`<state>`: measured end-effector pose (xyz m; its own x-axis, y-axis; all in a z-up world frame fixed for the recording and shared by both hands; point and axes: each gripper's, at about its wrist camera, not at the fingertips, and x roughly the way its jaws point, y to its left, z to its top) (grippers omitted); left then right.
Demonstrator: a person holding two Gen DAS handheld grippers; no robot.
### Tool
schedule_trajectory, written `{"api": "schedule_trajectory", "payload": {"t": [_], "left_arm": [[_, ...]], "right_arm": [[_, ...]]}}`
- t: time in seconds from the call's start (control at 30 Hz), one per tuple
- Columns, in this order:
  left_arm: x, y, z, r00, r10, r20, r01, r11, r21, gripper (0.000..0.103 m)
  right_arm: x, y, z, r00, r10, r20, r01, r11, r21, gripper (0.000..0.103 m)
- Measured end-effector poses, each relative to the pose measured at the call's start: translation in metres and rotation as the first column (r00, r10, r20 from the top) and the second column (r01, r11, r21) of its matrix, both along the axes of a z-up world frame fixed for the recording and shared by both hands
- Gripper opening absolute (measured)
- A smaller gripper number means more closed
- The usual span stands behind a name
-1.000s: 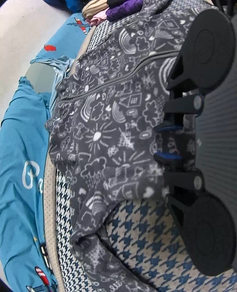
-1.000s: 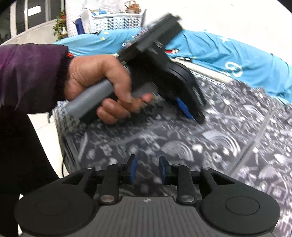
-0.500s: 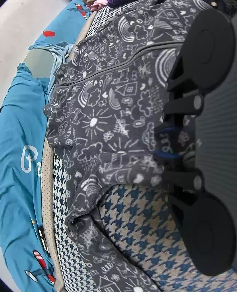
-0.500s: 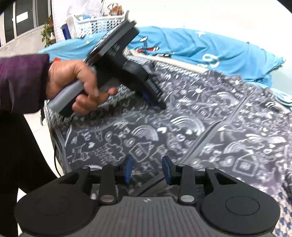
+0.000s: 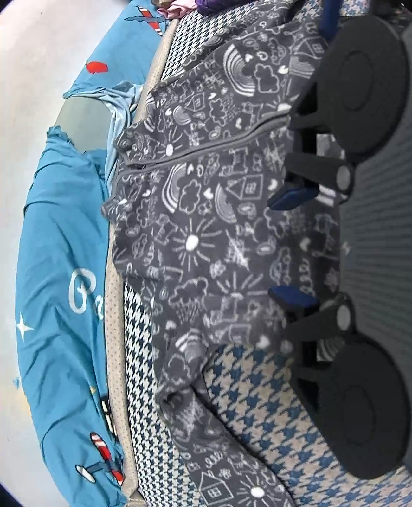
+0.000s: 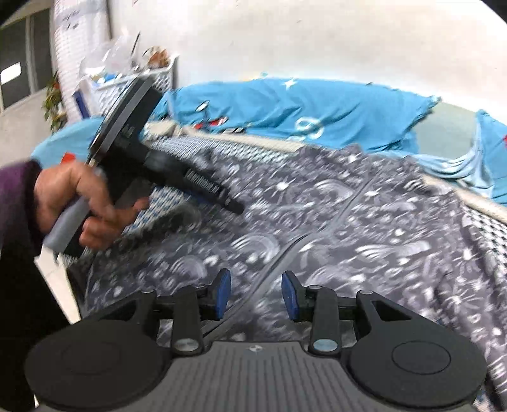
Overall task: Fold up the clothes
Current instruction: 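Grasp the fleece edge with the right tool and lift it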
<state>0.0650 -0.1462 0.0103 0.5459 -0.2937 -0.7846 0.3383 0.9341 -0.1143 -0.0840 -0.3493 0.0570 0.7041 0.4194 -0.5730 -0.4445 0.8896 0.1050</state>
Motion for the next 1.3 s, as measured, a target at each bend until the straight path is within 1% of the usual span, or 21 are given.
{"api": "schedule_trajectory", "payload": {"t": [0.07, 0.17, 0.33, 0.47, 0.67, 0.83, 1.03, 1.1, 1.2, 1.3], "left_arm": [[0.001, -0.005, -0.002, 1.0, -0.002, -0.005, 0.002, 1.0, 0.007, 0.062], [0.001, -0.01, -0.004, 1.0, -0.005, -0.005, 0.005, 1.0, 0.005, 0.069], [-0.001, -0.022, -0.008, 0.999, -0.042, -0.02, 0.042, 0.999, 0.001, 0.07], [-0.006, -0.03, -0.009, 0.997, -0.077, -0.018, 0.077, 0.997, 0.017, 0.07], [-0.008, -0.038, -0.014, 0.995, -0.1, -0.027, 0.1, 0.995, 0.019, 0.072], [-0.008, -0.044, -0.016, 0.992, -0.121, -0.034, 0.122, 0.992, 0.026, 0.073], [-0.008, -0.049, -0.019, 0.99, -0.133, -0.04, 0.135, 0.99, 0.036, 0.074], [-0.007, -0.049, -0.02, 0.99, -0.135, -0.044, 0.137, 0.99, 0.035, 0.075], [-0.006, -0.048, -0.021, 0.99, -0.134, -0.051, 0.136, 0.99, 0.033, 0.076], [-0.005, -0.049, -0.022, 0.989, -0.134, -0.057, 0.136, 0.99, 0.036, 0.077]], "right_arm": [[0.007, -0.011, 0.003, 0.999, -0.041, 0.005, 0.041, 0.999, 0.02, 0.035], [0.017, -0.025, 0.006, 0.995, -0.097, 0.031, 0.096, 0.995, 0.011, 0.035], [0.034, -0.047, 0.006, 0.983, -0.179, 0.048, 0.179, 0.984, -0.006, 0.035], [0.045, -0.069, 0.003, 0.969, -0.241, 0.061, 0.243, 0.969, -0.031, 0.035], [0.071, -0.11, -0.006, 0.927, -0.371, 0.055, 0.374, 0.927, -0.043, 0.035], [0.094, -0.136, -0.022, 0.89, -0.455, 0.034, 0.457, 0.886, -0.082, 0.035], [0.111, -0.15, -0.039, 0.866, -0.5, 0.033, 0.499, 0.856, -0.137, 0.035], [0.116, -0.155, -0.044, 0.858, -0.512, 0.021, 0.51, 0.849, -0.14, 0.036], [0.122, -0.159, -0.051, 0.855, -0.518, -0.014, 0.511, 0.849, -0.135, 0.036], [0.126, -0.159, -0.057, 0.856, -0.516, -0.031, 0.508, 0.851, -0.133, 0.036]]}}
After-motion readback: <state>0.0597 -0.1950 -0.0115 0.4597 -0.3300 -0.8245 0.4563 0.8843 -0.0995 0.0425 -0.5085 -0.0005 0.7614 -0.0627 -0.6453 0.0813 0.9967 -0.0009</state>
